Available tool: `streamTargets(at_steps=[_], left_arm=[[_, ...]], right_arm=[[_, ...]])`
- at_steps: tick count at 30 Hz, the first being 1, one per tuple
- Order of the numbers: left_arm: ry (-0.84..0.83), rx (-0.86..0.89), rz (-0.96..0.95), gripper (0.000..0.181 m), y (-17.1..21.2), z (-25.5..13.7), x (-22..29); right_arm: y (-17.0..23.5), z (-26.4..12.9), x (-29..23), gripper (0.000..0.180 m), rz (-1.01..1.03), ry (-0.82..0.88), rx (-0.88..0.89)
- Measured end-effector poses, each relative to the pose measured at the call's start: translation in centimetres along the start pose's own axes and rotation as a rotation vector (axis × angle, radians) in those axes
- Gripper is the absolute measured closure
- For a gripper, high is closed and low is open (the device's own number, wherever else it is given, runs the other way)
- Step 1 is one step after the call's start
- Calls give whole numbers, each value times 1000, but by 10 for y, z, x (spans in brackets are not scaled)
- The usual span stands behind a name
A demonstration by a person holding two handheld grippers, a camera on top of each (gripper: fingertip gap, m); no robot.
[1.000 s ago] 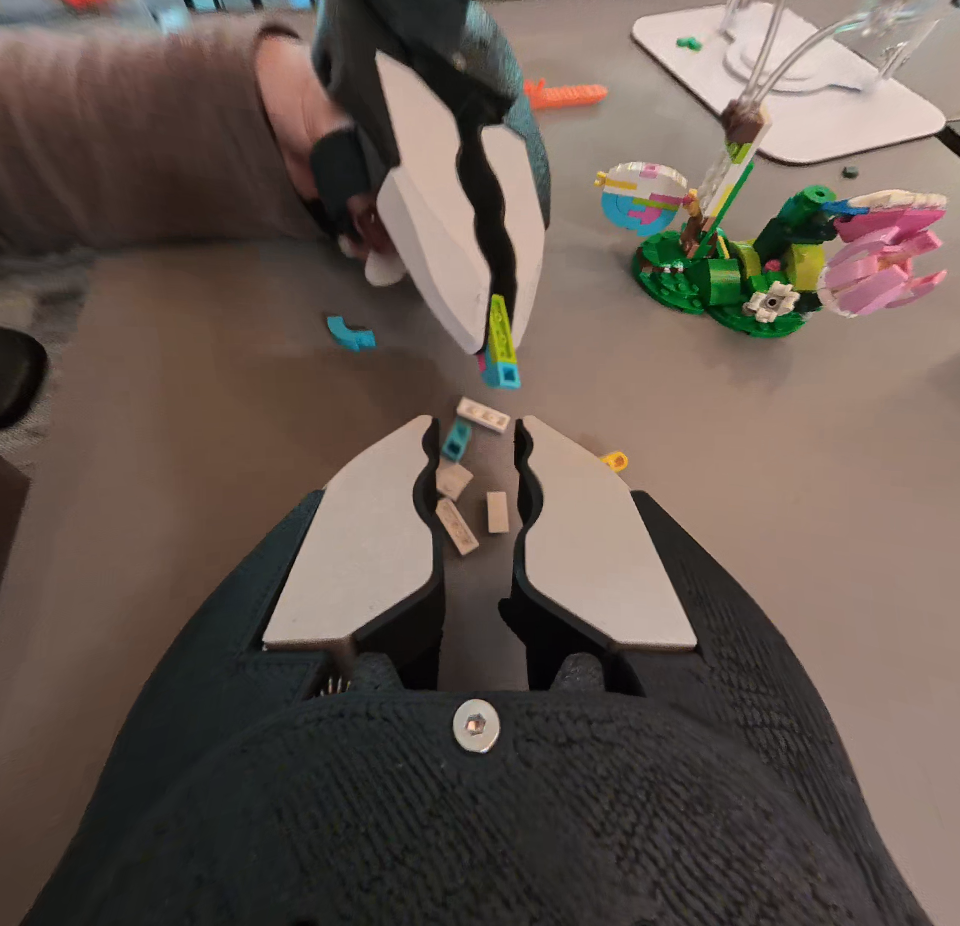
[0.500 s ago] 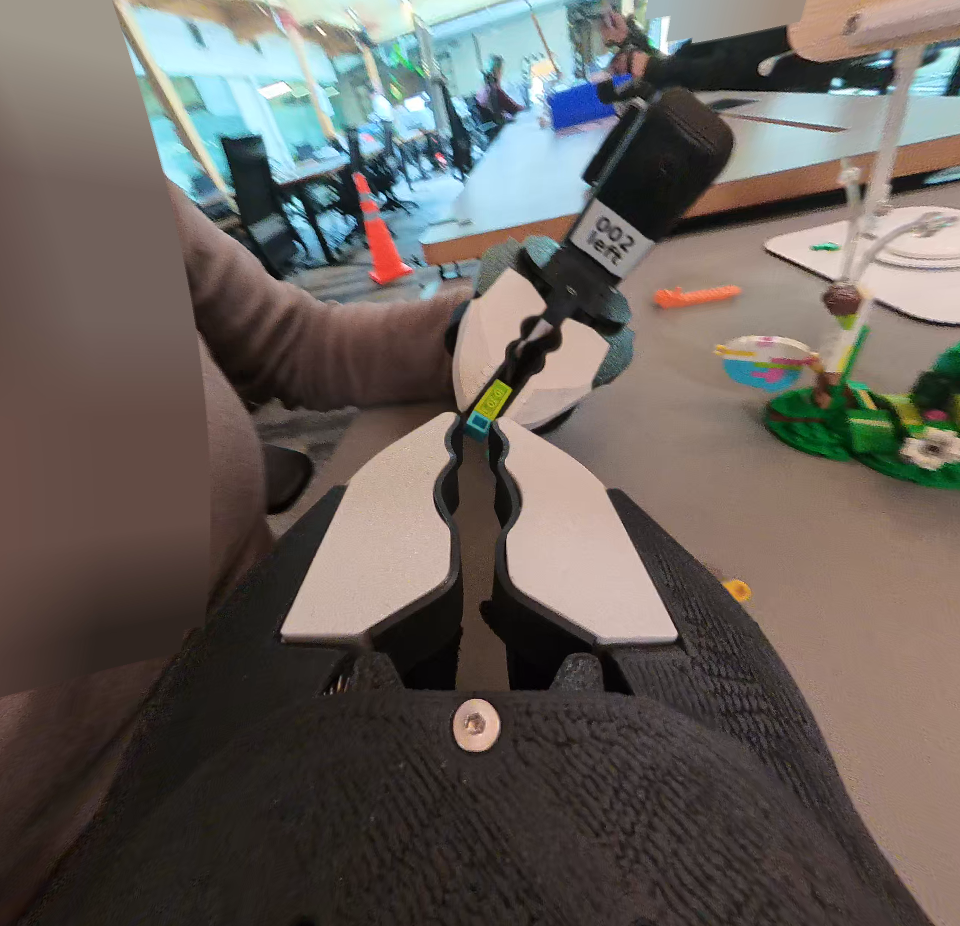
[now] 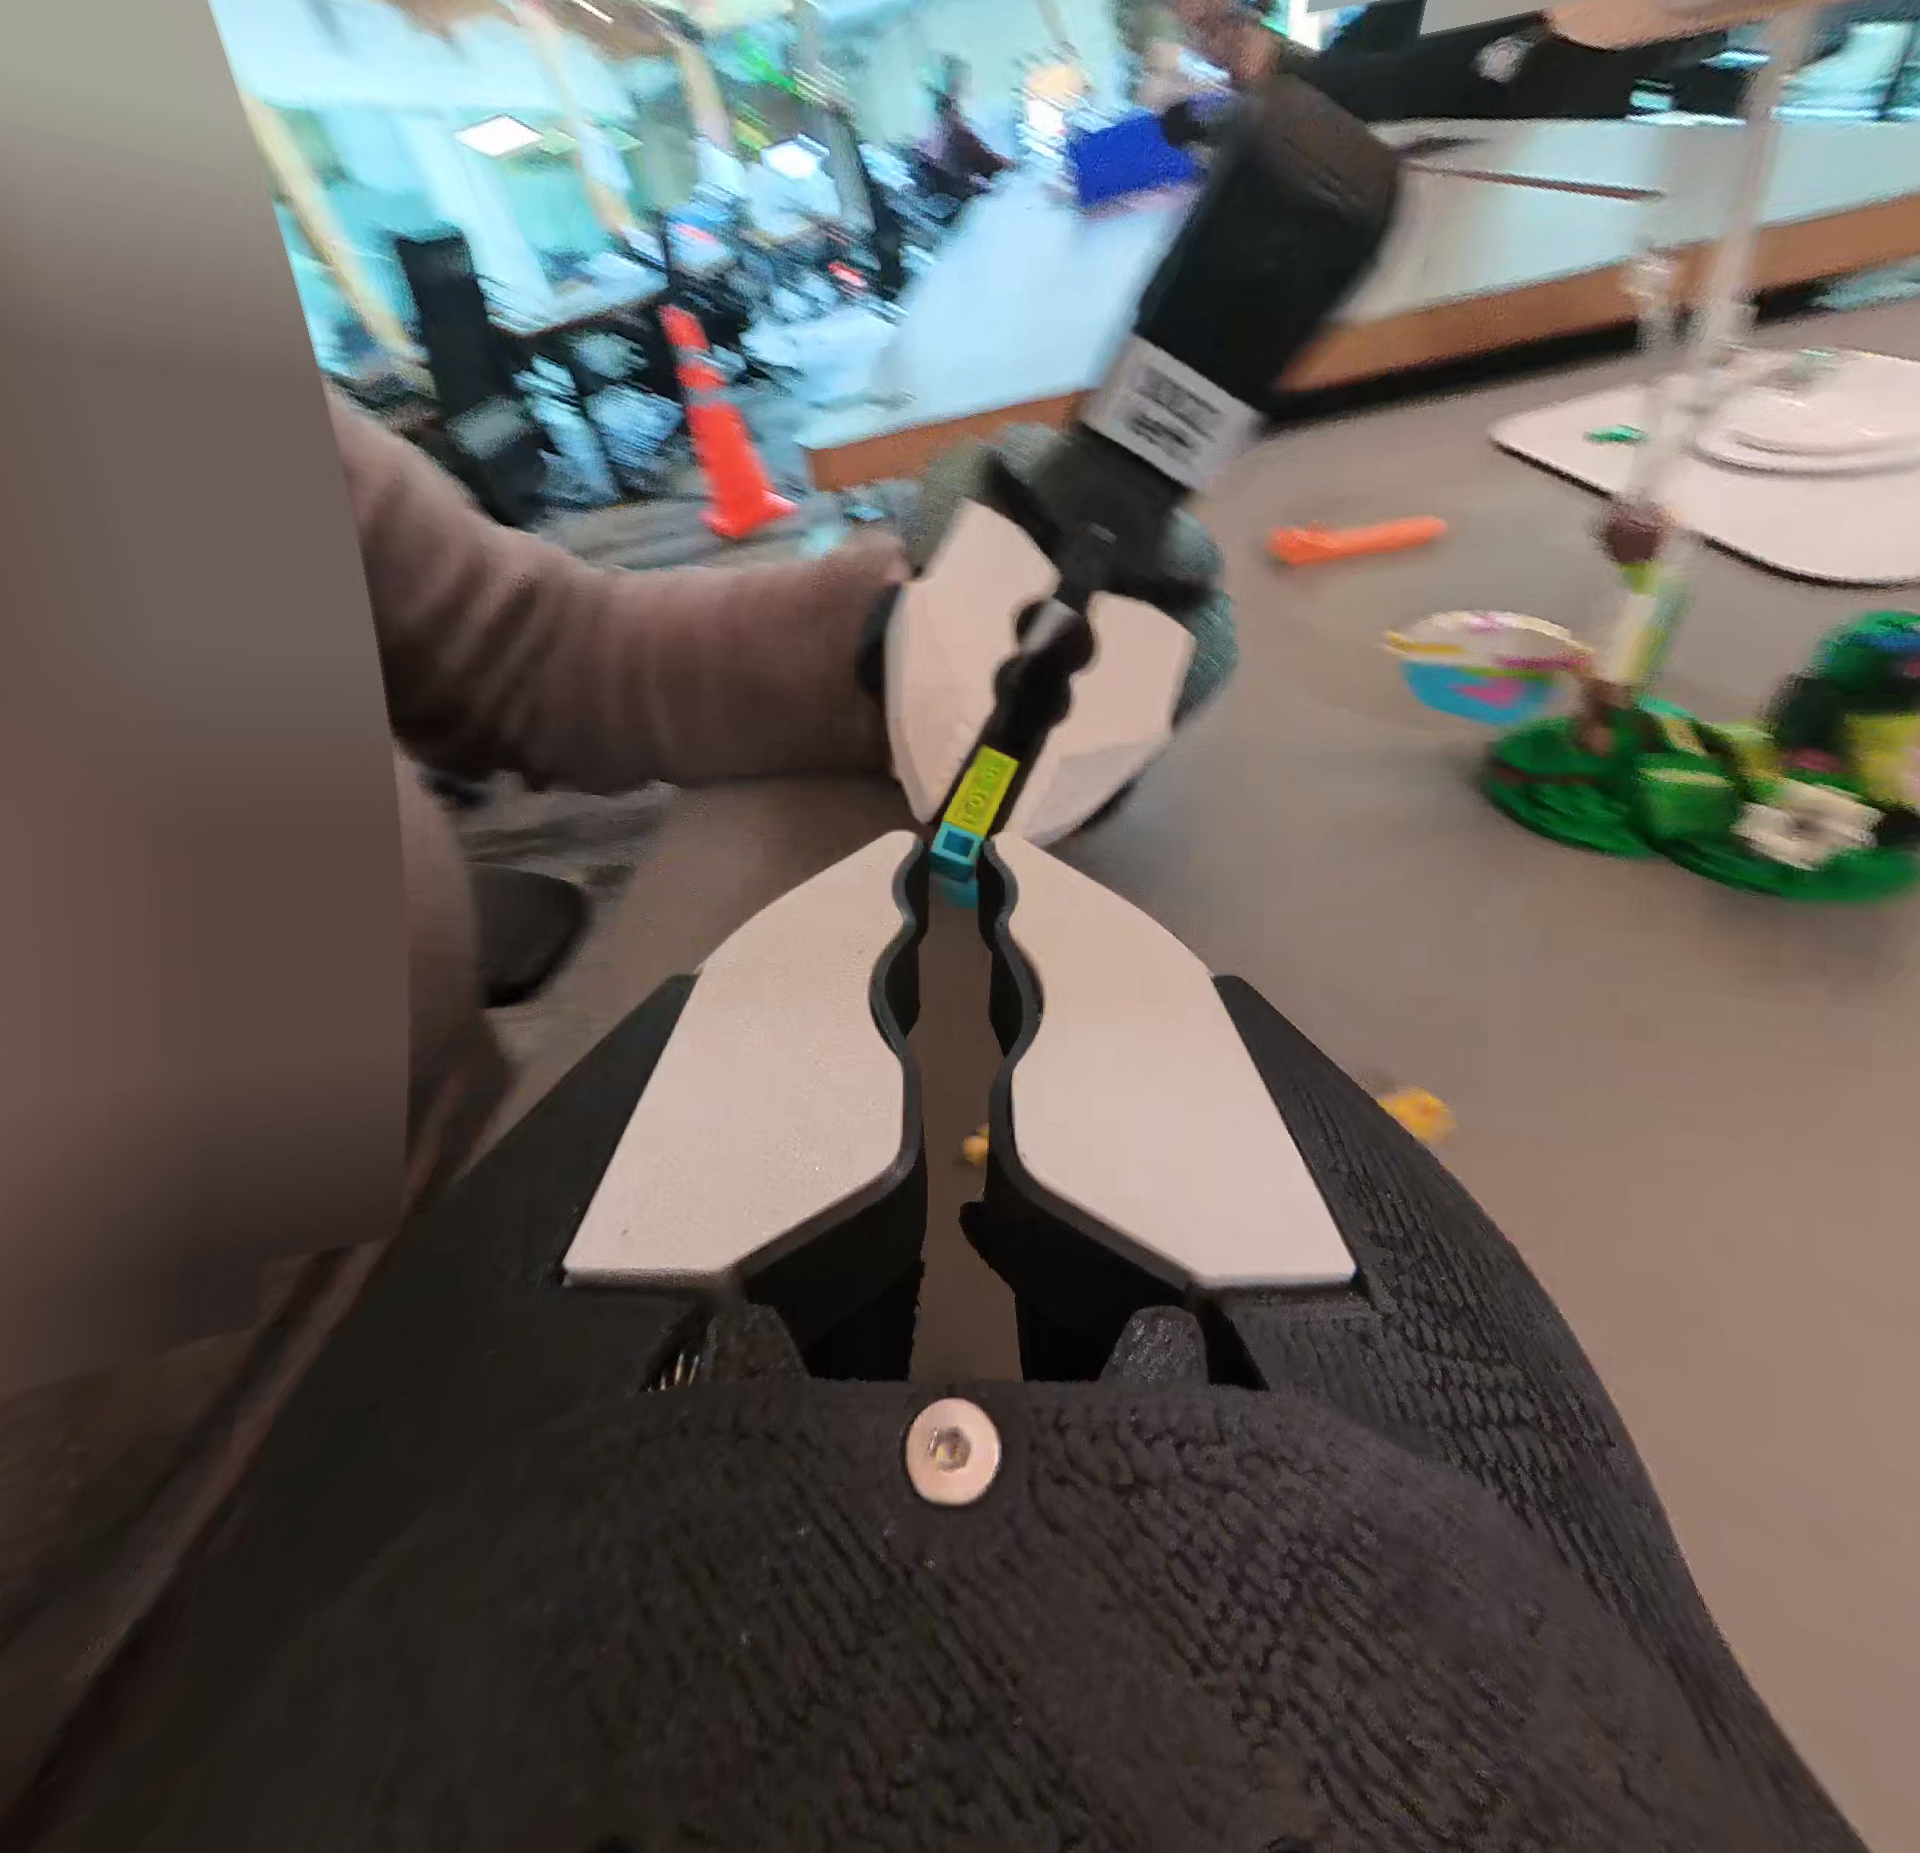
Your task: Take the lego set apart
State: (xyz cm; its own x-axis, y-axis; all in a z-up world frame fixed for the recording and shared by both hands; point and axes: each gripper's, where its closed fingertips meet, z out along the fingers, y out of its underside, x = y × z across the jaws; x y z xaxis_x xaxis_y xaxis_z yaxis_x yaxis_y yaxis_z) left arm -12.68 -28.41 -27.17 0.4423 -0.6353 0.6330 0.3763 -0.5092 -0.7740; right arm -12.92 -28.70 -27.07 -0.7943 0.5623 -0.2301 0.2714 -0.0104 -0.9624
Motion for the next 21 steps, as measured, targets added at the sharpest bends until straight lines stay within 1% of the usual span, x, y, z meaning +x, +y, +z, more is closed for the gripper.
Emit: streamTargets(at_steps=[1, 2, 3, 5, 8, 11, 13, 17, 20, 21], left_arm=[[-110, -11, 76, 172, -1, -3, -12], [-192, -49, 159, 172, 2, -4, -20], [-239, -72, 221, 172, 4, -5, -23], [-236, -74, 259, 173, 4, -5, -20], [-59, -10, 209, 173, -1, -1, 3], [47, 18, 156, 173, -2, 2, 15], [80, 15, 156, 173, 0, 3, 19], [-60, 11, 307, 173, -6, 1, 12], [-254, -4, 475, 173, -12, -3, -3], [-292, -5, 514, 173, -14, -4, -6]], right_arm=[[4, -1, 10, 173, -20, 75, -35], [9, -1, 16, 173, -42, 120, -68], [11, -1, 19, 173, -60, 146, -86], [9, -1, 17, 173, -66, 144, -75], [-7, -1, 0, 173, 14, -5, 51], [-14, -3, -10, 172, 90, -121, 126], [-15, -3, -14, 173, 141, -175, 152], [-18, -4, -6, 173, 264, -175, 192], [-19, -5, 11, 173, 322, -86, 217], [-20, -5, 14, 173, 329, -63, 225]])
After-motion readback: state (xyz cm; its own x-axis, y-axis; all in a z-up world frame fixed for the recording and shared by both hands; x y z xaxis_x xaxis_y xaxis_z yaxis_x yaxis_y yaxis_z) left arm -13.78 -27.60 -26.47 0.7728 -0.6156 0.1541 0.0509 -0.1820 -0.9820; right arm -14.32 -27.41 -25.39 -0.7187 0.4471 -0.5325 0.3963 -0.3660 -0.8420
